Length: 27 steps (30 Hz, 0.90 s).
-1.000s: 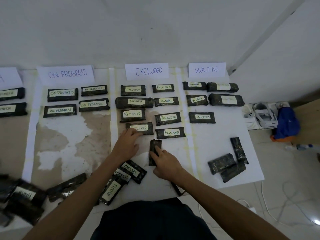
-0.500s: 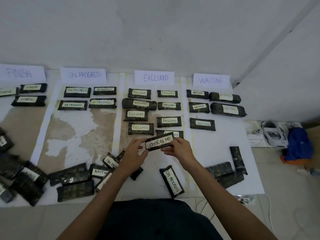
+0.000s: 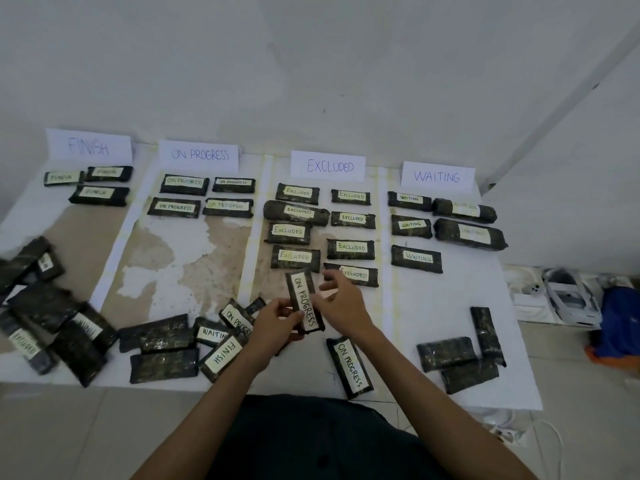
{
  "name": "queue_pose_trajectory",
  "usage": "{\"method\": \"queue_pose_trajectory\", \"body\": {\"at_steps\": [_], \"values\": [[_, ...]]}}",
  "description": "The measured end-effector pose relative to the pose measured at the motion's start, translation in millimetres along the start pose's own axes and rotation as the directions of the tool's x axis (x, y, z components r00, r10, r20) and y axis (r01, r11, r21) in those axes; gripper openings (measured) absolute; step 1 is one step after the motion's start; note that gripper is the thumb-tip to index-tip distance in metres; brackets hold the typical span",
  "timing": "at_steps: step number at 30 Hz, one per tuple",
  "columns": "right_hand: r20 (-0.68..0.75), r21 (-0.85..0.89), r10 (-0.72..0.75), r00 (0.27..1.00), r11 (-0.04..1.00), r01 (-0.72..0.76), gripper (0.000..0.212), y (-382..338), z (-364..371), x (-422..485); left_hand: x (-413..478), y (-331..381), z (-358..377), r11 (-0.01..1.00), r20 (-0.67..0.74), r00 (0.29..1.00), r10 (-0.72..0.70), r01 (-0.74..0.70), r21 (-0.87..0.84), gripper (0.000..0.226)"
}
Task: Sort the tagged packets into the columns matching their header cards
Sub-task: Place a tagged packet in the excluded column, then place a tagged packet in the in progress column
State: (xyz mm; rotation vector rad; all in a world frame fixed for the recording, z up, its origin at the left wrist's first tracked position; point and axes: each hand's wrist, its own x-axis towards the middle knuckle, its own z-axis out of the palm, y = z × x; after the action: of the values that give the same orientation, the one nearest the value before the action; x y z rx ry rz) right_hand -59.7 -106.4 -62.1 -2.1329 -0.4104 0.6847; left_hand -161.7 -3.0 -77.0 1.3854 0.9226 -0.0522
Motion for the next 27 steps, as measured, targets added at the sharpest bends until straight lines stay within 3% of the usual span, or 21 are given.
{"method": "queue_pose_trajectory", "body": {"at_steps": [3,6,14,19,27], "values": [[0.169,-0.278,-0.155,0.973,0.94,0.198,0.054,-4,19,-4,4,-5,-13,0.982,-0.035,0.993,-0.115,0.108,-0.152,0.018],[0.237,-0.366,-0.179,0.955,0.894,0.259,0.054,-14,34,-1,8,-8,-29,0.961,-0.055,0.988,-0.146,0.129,-0.246,0.017],[0.292,-0.495,-0.235,0.927,0.793,0.357,0.049,-62,87,31,33,7,-89,0.986,-0.147,0.984,-0.096,0.075,-0.148,0.021],[0.316,-0.599,-0.289,0.904,0.678,0.426,0.047,-93,113,89,64,29,-150,0.964,-0.244,0.968,0.052,0.015,0.265,0.045],[0.367,-0.648,-0.284,0.886,0.605,0.462,0.041,-106,152,174,120,43,-212,0.772,-0.076,0.976,0.203,-0.112,0.626,0.058]]}}
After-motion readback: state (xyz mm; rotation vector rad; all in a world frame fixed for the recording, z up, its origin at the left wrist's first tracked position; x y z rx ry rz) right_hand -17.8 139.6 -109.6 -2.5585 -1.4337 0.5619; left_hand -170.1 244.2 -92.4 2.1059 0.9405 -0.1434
